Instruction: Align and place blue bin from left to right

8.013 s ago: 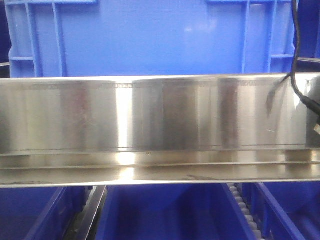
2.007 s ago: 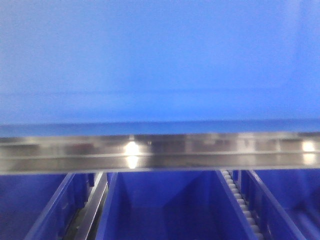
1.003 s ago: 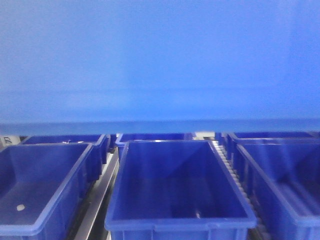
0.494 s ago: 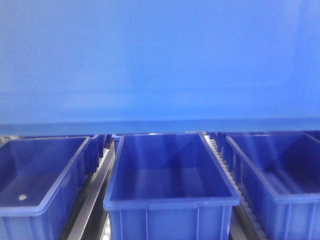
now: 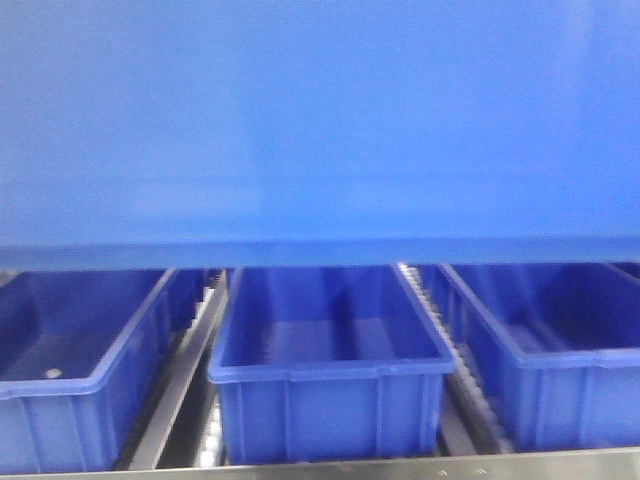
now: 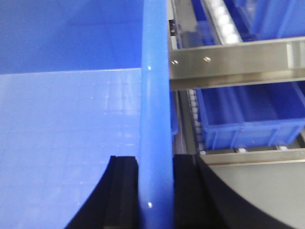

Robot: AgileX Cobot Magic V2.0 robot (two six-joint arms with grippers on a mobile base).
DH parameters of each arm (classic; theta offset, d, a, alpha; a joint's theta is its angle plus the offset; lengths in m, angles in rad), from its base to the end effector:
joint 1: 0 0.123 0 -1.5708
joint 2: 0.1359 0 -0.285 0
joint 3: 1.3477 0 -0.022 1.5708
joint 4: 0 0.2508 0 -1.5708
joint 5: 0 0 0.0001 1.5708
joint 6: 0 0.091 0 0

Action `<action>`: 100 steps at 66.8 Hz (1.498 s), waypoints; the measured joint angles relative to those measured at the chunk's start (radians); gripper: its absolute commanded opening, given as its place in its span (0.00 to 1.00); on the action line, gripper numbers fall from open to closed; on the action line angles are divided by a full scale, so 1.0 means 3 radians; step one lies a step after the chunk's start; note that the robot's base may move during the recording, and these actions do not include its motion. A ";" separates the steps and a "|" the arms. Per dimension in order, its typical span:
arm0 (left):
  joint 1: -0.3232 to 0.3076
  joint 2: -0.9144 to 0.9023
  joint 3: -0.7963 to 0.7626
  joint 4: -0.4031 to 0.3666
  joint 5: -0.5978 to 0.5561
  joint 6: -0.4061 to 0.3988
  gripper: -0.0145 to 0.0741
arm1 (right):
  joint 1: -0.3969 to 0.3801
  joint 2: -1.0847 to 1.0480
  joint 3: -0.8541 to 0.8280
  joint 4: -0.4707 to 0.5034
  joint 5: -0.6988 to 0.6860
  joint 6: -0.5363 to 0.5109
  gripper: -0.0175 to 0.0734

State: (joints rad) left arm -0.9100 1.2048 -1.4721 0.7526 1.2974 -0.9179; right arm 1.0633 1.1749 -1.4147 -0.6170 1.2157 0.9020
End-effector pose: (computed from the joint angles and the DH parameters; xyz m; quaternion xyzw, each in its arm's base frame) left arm 0.1748 -0.1272 0.4567 -0.0184 0.8845 -0.0032 0.4662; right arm 0.1449 0.1590 0.4440 -0.0766 0.8947 0.0967 0.4294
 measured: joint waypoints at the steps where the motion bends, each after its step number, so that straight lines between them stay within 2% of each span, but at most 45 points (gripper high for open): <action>1: 0.0000 0.0000 0.0000 0.0000 0.0000 0.0000 0.04 | 0.0000 0.0000 0.0000 0.0000 0.0000 0.0000 0.12; 100: 0.0000 -0.0001 0.0000 0.0000 -0.0007 0.0000 0.04 | 0.0000 0.0000 0.0000 -0.0006 -0.0005 0.0000 0.12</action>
State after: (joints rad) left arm -0.9100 1.2044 -1.4721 0.7526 1.2955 -0.9179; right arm 1.0633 1.1749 -1.4147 -0.6189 1.2141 0.9020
